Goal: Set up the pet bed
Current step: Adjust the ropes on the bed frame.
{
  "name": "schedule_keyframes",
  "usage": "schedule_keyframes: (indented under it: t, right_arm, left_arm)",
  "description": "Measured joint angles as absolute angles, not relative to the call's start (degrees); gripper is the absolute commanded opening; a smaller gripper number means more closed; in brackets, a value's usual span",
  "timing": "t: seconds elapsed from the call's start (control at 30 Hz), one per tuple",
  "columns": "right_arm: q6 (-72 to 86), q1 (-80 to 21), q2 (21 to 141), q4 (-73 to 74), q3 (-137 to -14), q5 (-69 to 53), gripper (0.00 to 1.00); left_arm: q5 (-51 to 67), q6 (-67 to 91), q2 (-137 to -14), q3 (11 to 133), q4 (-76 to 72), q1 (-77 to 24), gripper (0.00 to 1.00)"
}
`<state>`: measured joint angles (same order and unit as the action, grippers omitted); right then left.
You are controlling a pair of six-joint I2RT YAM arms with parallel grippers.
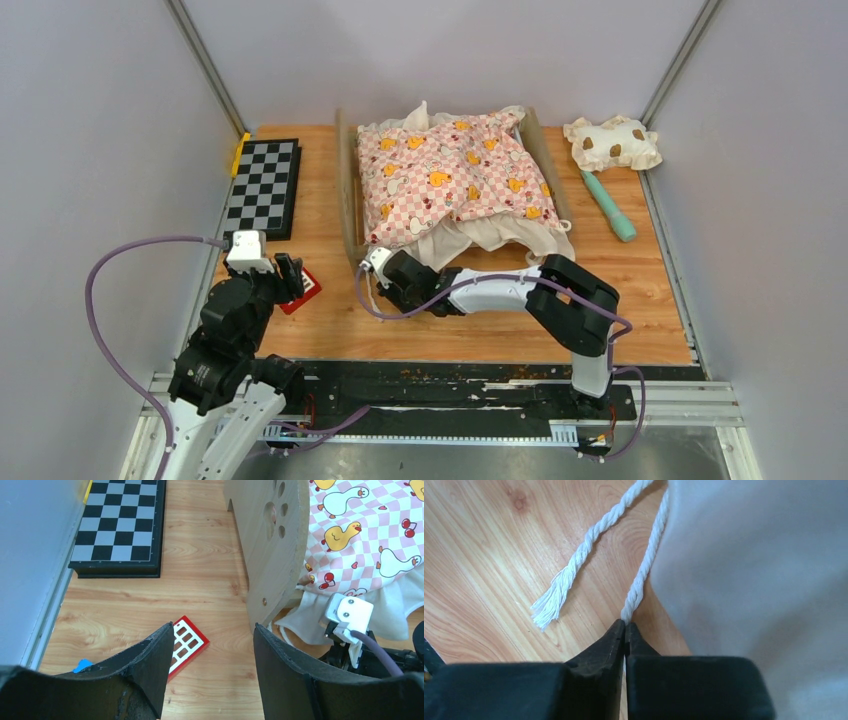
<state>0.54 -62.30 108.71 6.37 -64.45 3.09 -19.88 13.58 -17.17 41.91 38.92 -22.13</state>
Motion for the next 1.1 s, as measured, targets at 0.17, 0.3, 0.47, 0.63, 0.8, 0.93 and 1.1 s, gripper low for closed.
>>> schedule_keyframes:
  t: [0.17,0.3,0.47,0.63,0.8,0.93,1.1]
  right_arm:
    - [8.1,-62.6,106.6,5.6,-61.5,5.5,0.0]
    - [16.8,-63.4,105.0,6.6,-59.9,7.7,0.0]
    - [29.9,-64.9,103.2,6.0,-58.8,8.1,0.15]
    - [39.7,-65.2,98.1,4.3,-55.3,8.8,0.5]
    - [37.6,-64.1,93.1,5.9,-54.8,9.5,0.6]
    - [28.1,-62.2,91.7,9.5,-57.2,6.4,0.56]
    - [4.2,-61.6,91.7,11.9,-61.8,-2.4,0.57]
  left_arm:
    - [-19.9,13.5,-17.2,41.6,38.9,-22.1,0.67]
    - [-19.9,13.5,-17.2,41.5,38.9,-22.1,0.67]
    - [-20.1,13.5,-17.2,41.5,38.9,-22.1,0.68]
    - [-20.3,13.5,-17.2,41.5,38.9,-22.1,0.68]
    - [-20.5,13.5,-17.2,41.5,38.9,-22.1,0.68]
    - [-20.7,13.5,-17.2,41.5,38.9,-22.1,0.68]
    - [-21.1,13.5,-17.1,41.2,38.9,-22.1,0.68]
